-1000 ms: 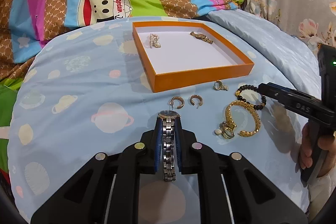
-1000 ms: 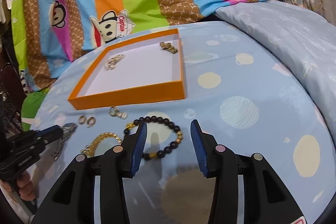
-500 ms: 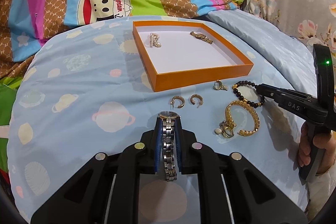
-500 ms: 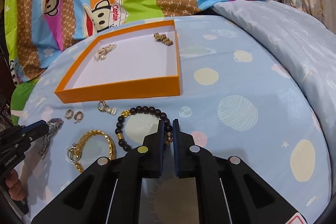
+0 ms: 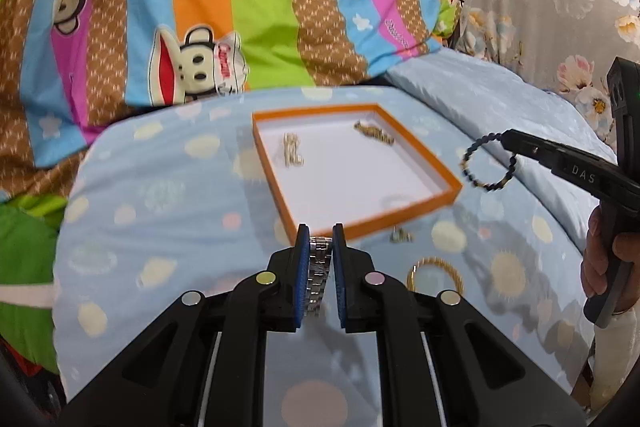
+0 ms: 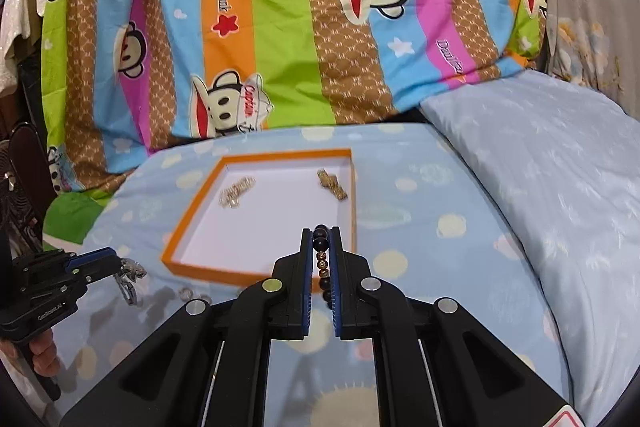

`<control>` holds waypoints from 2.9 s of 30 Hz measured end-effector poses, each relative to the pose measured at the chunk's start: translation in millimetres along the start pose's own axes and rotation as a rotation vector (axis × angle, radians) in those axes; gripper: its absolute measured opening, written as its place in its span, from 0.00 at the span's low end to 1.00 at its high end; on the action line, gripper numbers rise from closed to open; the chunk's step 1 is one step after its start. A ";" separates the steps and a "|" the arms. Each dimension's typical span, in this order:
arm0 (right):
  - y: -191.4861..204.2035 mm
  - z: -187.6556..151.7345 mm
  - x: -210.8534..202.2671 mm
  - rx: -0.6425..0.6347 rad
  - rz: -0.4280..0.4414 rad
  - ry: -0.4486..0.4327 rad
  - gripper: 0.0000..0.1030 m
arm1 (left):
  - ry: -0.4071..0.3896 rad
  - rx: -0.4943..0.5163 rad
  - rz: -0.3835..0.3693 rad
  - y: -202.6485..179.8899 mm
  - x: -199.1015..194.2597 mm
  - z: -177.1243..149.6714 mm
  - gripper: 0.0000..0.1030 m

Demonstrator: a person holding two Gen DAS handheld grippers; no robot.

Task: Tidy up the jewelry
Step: 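Carry the silver watch and bead bracelet into the orange box and release both, then grasp the gold chain bangle with the right tool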

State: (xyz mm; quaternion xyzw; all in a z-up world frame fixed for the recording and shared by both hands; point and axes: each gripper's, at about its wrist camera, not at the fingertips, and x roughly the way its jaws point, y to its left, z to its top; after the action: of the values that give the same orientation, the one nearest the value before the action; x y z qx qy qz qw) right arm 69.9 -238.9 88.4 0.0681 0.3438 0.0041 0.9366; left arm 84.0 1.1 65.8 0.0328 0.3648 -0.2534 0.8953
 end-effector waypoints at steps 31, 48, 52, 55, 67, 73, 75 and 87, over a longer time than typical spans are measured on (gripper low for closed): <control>-6.1 3.7 127.9 0.031 -0.062 0.103 0.26 | 0.032 -0.003 0.143 -2.7 121.5 29.3 0.55; -24.9 -30.8 66.1 0.126 0.009 0.049 0.34 | -0.010 -0.132 0.145 21.0 58.4 -17.4 0.69; -26.9 -50.2 57.9 0.153 0.035 0.075 0.34 | 0.021 -0.139 0.141 19.7 55.7 -31.7 0.69; -21.2 -63.8 49.6 0.150 0.054 0.088 0.34 | 0.053 -0.137 0.137 16.4 57.3 -39.6 0.69; 26.7 -100.6 37.9 0.043 0.166 0.165 0.34 | 0.082 -0.145 0.140 10.6 49.0 -54.9 0.69; 43.3 -107.2 30.1 -0.020 0.177 0.161 0.48 | 0.082 -0.167 0.148 14.0 47.3 -56.8 0.69; 46.5 -109.4 29.0 -0.032 0.180 0.168 0.51 | 0.084 -0.167 0.146 14.2 47.7 -56.9 0.69; 54.5 -113.6 34.9 -0.068 0.173 0.218 0.60 | 0.087 -0.160 0.144 13.0 48.6 -56.4 0.69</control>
State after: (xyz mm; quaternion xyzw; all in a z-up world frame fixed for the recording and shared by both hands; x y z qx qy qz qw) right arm 25.5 -168.9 -12.7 0.0651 0.4360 0.1038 0.8916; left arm 83.7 5.3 -9.7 -0.0018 0.4191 -0.1568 0.8943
